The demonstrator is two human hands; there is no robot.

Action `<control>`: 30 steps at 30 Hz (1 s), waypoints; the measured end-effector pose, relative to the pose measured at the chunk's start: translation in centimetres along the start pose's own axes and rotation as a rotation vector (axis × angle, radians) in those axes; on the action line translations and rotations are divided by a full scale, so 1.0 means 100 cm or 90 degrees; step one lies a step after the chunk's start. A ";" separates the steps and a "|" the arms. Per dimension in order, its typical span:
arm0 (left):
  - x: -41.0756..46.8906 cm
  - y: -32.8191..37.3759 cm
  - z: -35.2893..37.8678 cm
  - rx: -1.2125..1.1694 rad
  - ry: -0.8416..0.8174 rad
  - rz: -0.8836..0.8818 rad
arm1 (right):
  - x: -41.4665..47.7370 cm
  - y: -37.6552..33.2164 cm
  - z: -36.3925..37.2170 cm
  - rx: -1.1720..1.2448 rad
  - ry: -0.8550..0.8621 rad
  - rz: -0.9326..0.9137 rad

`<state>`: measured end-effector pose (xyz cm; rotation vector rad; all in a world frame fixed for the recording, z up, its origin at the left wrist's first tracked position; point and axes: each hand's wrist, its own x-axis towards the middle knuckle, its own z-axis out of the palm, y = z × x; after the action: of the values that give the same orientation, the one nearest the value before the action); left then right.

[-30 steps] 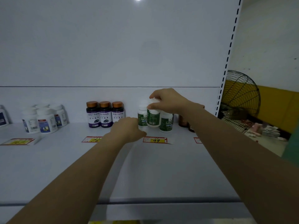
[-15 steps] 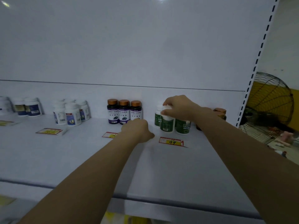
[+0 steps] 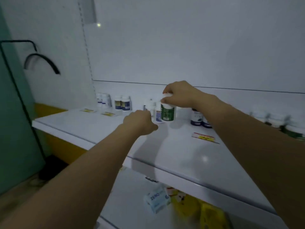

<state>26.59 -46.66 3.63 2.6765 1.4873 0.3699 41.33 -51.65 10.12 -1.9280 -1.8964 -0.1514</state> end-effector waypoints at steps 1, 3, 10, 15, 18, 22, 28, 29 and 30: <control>-0.004 -0.027 -0.005 0.011 0.005 -0.021 | 0.013 -0.022 0.013 0.009 -0.001 -0.025; -0.014 -0.080 -0.015 0.025 0.017 -0.075 | 0.040 -0.068 0.038 0.022 -0.007 -0.075; -0.041 -0.256 -0.036 0.046 0.043 -0.239 | 0.131 -0.217 0.121 0.120 -0.054 -0.223; -0.033 -0.370 -0.041 0.050 0.077 -0.344 | 0.209 -0.310 0.180 0.135 -0.065 -0.328; -0.019 -0.428 -0.050 0.056 0.075 -0.401 | 0.256 -0.359 0.213 0.154 -0.078 -0.366; 0.003 -0.504 -0.056 0.062 0.062 -0.455 | 0.316 -0.416 0.257 0.172 -0.115 -0.393; 0.044 -0.627 -0.044 0.090 0.023 -0.483 | 0.406 -0.495 0.337 0.166 -0.163 -0.395; 0.052 -0.648 -0.041 0.097 0.014 -0.480 | 0.421 -0.507 0.353 0.162 -0.168 -0.390; 0.060 -0.671 -0.037 0.105 0.006 -0.476 | 0.436 -0.519 0.369 0.152 -0.173 -0.385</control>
<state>-26.89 -6.04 -2.77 1.9836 2.4319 0.2077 -14.74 1.15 4.57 -1.2245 -2.4998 0.1623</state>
